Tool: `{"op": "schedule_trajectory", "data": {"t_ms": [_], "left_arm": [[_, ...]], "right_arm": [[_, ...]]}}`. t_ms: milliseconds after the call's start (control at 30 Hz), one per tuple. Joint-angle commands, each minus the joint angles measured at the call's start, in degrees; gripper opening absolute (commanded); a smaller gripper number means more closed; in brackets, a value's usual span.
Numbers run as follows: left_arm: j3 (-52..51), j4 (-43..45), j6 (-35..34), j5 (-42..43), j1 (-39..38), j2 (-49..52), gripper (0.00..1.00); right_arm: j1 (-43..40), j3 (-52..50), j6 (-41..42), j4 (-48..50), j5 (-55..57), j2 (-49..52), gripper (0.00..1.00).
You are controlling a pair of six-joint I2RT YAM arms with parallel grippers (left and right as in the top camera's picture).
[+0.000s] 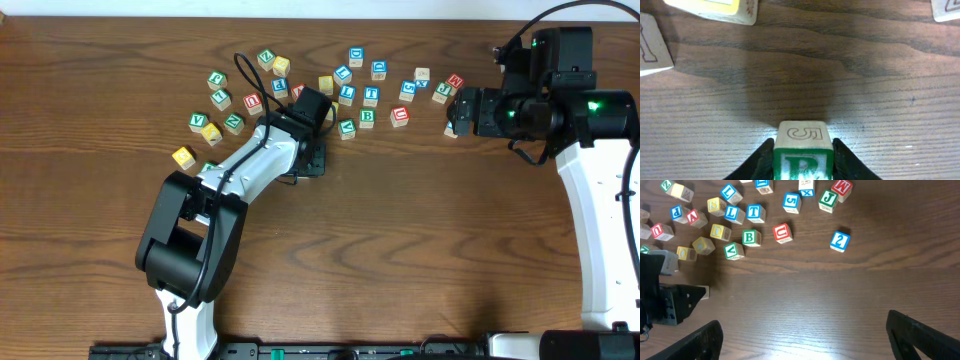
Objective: Spell out ROBOT
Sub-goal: 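Lower the R block onto the open table and open the left gripper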
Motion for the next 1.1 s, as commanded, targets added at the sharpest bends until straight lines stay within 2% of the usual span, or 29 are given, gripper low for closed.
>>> {"op": "schedule_trajectory", "data": {"t_ms": [0, 233, 533, 633, 700, 1067], "left_arm": [[-0.92, -0.13, -0.35, -0.76, 0.24, 0.85, 0.4], [-0.92, -0.11, -0.33, -0.74, 0.24, 0.85, 0.48], [1.62, -2.73, 2.32, -0.76, 0.26, 0.66, 0.49], [2.51, -2.71, 3.13, -0.79, 0.26, -0.85, 0.5], [2.86, -2.71, 3.82, -0.79, 0.37, -1.86, 0.55], [4.11, -3.21, 4.17, -0.79, 0.7, -9.38, 0.57]], "right_arm": [[-0.35, 0.66, -0.79, 0.09, -0.13, 0.11, 0.99], [-0.35, 0.66, -0.81, 0.09, -0.11, 0.11, 0.99], [-0.35, 0.66, -0.79, 0.11, -0.11, 0.11, 0.99], [-0.35, 0.66, -0.79, 0.09, -0.13, 0.11, 0.99], [-0.35, 0.66, -0.79, 0.11, -0.11, 0.11, 0.99], [-0.35, 0.66, -0.79, 0.13, -0.13, 0.11, 0.99]]}}
